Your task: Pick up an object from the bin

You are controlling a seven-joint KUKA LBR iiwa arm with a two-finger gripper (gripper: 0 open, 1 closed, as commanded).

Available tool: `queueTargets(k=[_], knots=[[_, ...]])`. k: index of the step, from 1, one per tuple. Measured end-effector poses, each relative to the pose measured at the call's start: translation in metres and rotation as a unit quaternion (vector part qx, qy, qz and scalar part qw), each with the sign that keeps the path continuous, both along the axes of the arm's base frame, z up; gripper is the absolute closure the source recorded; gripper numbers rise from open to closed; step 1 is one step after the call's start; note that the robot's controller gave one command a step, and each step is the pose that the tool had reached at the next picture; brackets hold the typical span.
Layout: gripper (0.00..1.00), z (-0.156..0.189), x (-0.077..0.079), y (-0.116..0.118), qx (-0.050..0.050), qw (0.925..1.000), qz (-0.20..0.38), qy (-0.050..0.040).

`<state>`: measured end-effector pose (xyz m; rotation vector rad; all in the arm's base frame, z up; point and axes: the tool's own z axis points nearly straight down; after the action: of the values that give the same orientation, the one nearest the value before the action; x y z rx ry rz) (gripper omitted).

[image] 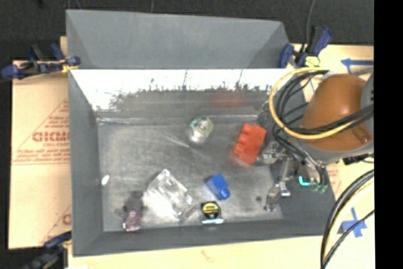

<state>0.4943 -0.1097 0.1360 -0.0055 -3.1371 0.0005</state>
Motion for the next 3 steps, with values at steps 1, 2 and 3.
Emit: queueTargets(k=[1, 2, 3], knots=[[0.0, -0.02, -0.001, 0.071, 0.002, 0.9997, 0.025, -0.0022], [0.0, -0.063, 0.022, 0.118, -0.002, 0.9909, 0.135, -0.0051], [0.0, -0.063, 0.053, 0.097, 0.002, 0.9833, 0.182, -0.0039]])
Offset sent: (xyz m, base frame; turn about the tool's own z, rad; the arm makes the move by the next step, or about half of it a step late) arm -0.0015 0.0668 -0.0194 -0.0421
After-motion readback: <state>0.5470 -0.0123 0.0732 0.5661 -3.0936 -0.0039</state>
